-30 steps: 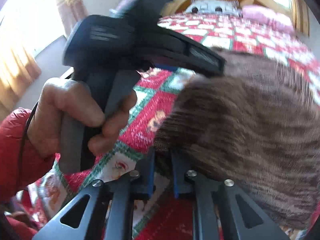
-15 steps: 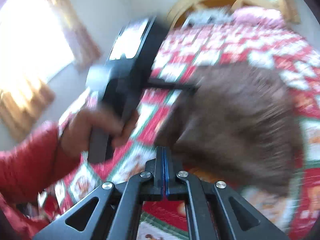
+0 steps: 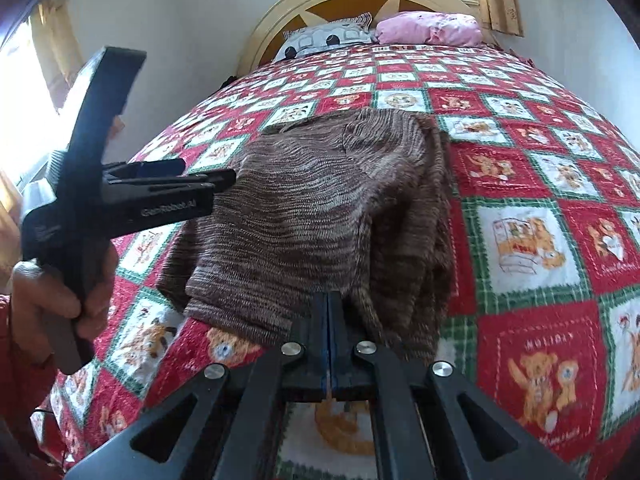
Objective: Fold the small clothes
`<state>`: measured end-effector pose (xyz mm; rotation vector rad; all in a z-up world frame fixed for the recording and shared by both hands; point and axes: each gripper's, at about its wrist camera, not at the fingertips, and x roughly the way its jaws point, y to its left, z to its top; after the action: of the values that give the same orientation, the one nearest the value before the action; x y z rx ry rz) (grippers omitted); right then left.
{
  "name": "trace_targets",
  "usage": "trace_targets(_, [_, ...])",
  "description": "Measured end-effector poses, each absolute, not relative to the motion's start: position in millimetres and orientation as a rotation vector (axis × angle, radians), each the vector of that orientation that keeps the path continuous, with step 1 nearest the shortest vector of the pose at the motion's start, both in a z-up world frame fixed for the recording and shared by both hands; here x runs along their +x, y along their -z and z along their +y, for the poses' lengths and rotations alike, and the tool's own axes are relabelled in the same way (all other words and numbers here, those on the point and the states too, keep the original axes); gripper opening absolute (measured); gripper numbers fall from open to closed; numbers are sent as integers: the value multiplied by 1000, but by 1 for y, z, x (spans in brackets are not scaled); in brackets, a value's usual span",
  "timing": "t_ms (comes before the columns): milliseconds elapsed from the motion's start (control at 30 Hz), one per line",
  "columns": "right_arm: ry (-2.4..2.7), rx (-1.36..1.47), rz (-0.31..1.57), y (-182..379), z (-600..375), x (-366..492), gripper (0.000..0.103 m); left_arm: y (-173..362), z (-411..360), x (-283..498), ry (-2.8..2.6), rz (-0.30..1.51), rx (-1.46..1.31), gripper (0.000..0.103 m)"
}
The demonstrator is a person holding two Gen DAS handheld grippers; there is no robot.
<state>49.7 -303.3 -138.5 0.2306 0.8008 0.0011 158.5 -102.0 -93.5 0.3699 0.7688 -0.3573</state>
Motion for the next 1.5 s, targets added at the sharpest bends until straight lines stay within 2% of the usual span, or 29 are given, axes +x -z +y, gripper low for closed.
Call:
trace_targets(100, [0,241,788,130,-299,40,1,89,-102,155,362,764,361,71])
trace_targets(200, [14,286,693,111,-304,23,1,86,-102,151,355,754,364,79])
trace_targets(300, [31,339,653,100,-317,20,1,86,-103,149,344,750,370,80])
trace_targets(400, [46,415,684,104,-332,23,1,87,-101,145,339,749,385,81])
trace_targets(533, [24,534,718,115,-349,25,2,87,-72,142,389,754,279,94])
trace_targets(600, [-24,667,717,121,-363,27,4,87,-58,150,408,775,199,94])
trace_targets(667, [-65,764,703,125,-371,31,32,90,-48,161,402,805,135,94])
trace_targets(700, [-71,801,669,124,-375,33,61,90,-45,167,399,819,110,94])
trace_targets(733, [-58,810,632,122,-377,33,67,91,-45,170,398,828,93,94])
trace_targets(833, [-24,770,592,109,-382,49,67,92,-44,183,405,843,33,94])
trace_targets(1033, [88,596,729,98,-391,120,67,108,-60,215,432,944,-81,94])
trace_targets(1133, [164,504,787,106,-394,159,67,128,-68,230,461,1041,-189,95])
trace_targets(1200, [186,515,831,124,-397,179,67,131,-69,228,451,1016,-203,99])
trace_targets(1267, [198,485,847,143,-392,187,71,131,-76,223,457,998,-171,102])
trace_targets(1300, [192,442,807,144,-385,186,79,131,-80,220,454,982,-139,103])
trace_targets(1333, [193,408,806,146,-381,187,81,132,-83,218,447,968,-108,103])
trace_targets(1433, [207,332,798,148,-372,186,78,133,-95,215,404,945,-31,103])
trace_targets(1467, [201,342,790,148,-374,185,75,133,-97,214,389,942,-30,103])
trace_targets(1500, [190,351,782,149,-376,184,67,134,-97,214,384,939,-30,103])
